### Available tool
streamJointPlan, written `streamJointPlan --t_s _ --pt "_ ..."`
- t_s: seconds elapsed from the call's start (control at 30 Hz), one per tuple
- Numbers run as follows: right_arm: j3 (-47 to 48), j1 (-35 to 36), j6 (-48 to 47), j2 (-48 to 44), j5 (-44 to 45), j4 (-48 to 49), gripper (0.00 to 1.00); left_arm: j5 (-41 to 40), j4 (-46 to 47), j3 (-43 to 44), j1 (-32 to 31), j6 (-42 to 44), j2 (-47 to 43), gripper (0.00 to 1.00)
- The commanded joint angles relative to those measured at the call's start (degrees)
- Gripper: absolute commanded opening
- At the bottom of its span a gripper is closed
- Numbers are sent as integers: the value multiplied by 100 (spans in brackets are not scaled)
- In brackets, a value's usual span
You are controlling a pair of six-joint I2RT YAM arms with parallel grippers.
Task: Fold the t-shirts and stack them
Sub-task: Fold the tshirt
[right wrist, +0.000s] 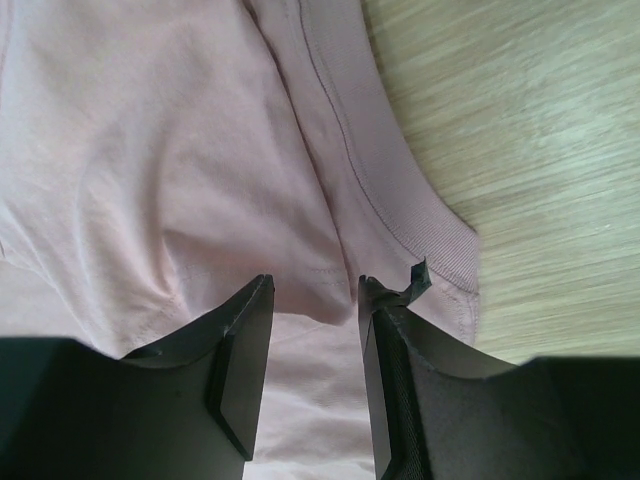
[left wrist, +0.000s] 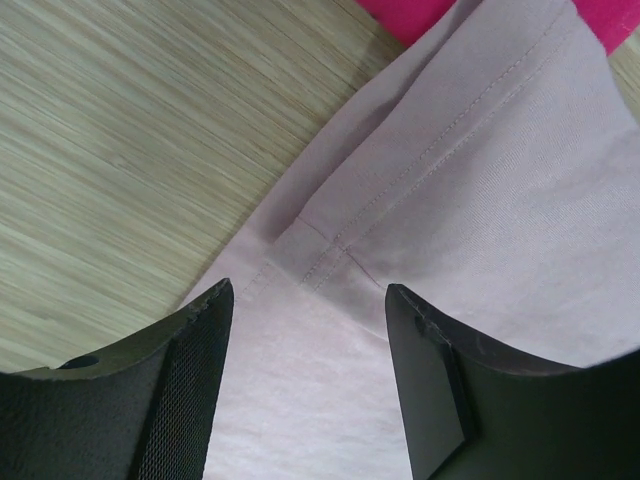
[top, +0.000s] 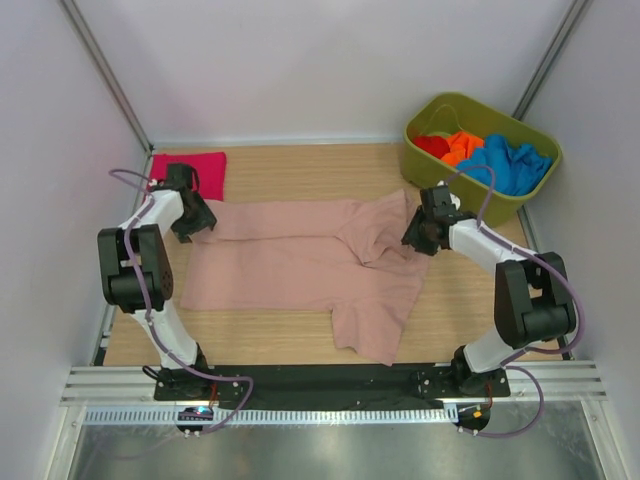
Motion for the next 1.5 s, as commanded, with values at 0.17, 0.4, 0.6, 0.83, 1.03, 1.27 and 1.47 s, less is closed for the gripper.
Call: streamJointPlan --t_s 0.17,0.4,0.6,0.83,1.03,1.27,1.47 --pt "-473 -12 356 187 -241 637 46 313 409 -50 92 -220 70 64" --pt "-482 -4 400 169 -162 681 39 234 339 -76 109 -334 193 60" --pt "-544 -13 436 204 -126 787 22 286 347 -76 92 -431 263 43" --pt "-9 -13 102 29 207 322 1 58 233 388 109 -247 193 0" --pt "282 -13 -197 -437 550 -320 1 -170 251 548 101 -124 9 0" --pt "195 -13 -390 -780 621 -611 1 -469 277 443 92 131 -36 0" --pt "-358 -21 -364 -885 384 -260 1 -373 488 223 101 263 96 0"
